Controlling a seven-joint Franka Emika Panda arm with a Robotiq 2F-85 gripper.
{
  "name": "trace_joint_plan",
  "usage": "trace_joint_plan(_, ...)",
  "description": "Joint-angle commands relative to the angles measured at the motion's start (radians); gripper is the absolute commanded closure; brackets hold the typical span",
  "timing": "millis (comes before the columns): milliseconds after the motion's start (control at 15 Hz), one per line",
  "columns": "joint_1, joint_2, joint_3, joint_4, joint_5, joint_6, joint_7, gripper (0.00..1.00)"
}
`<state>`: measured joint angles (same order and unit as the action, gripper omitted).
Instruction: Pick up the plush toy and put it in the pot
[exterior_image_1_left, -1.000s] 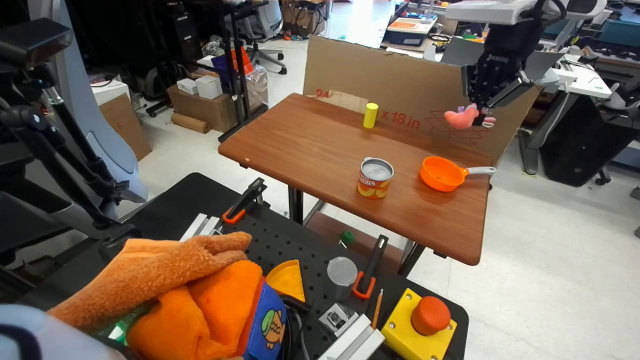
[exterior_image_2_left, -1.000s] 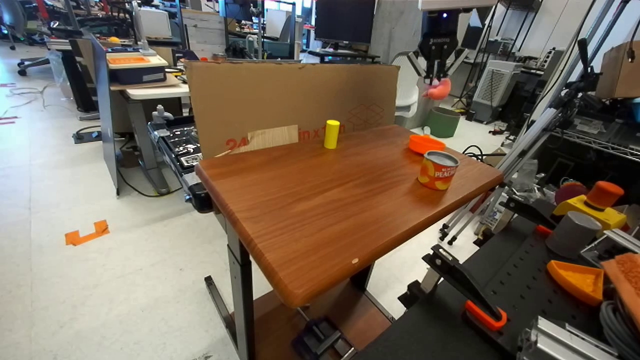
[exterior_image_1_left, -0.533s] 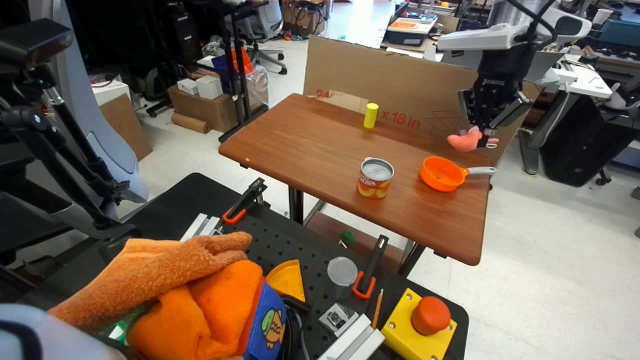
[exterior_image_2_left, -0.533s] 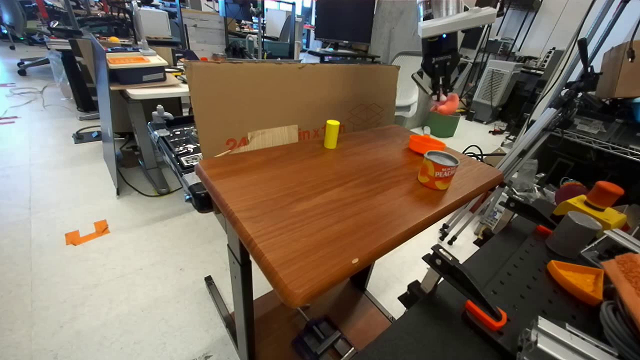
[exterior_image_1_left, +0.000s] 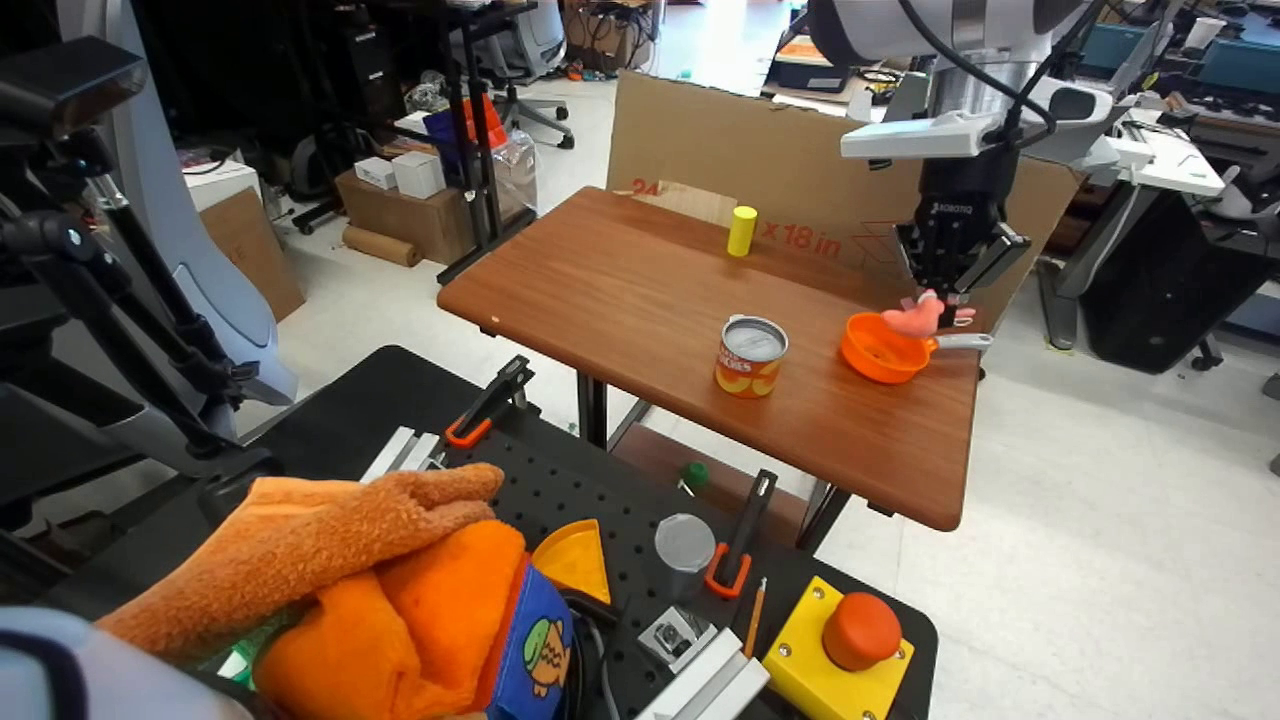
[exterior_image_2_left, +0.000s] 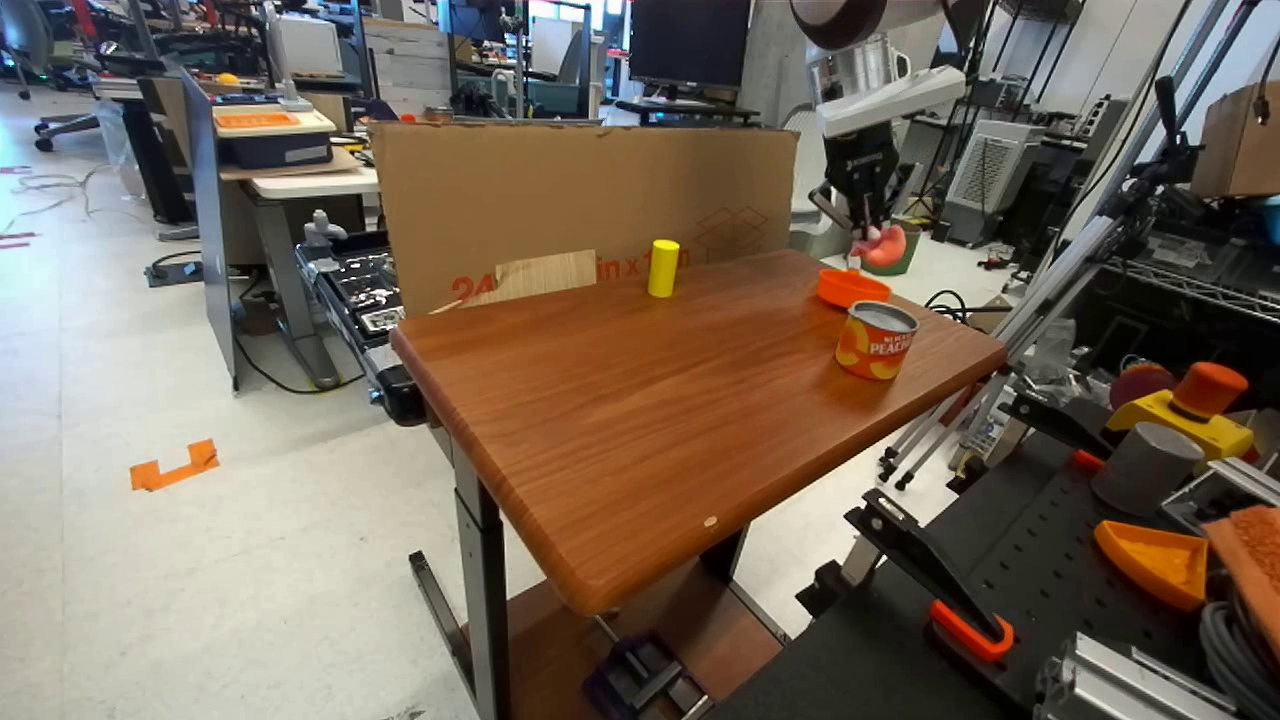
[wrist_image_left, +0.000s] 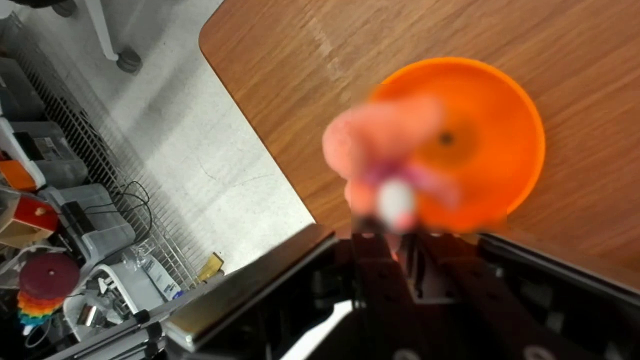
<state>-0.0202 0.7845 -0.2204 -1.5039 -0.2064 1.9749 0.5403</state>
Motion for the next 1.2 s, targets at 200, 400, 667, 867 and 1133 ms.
trace_joint_plan(200, 0.048, 0.029, -0.025, -0.034, -0.053, 0.113, 0.007, 0.94)
trace_joint_plan(400, 0.064, 0.029, -0.031, -0.054, -0.063, 0.134, 0.011, 0.89)
trace_joint_plan(667, 0.082, 0.009, -0.047, -0.076, -0.08, 0.121, 0.016, 0.38)
trace_joint_plan(867, 0.081, -0.058, -0.05, -0.11, -0.075, 0.066, -0.017, 0.19)
trace_joint_plan(1133, 0.059, -0.264, -0.013, -0.257, -0.07, 0.064, -0.161, 0.0)
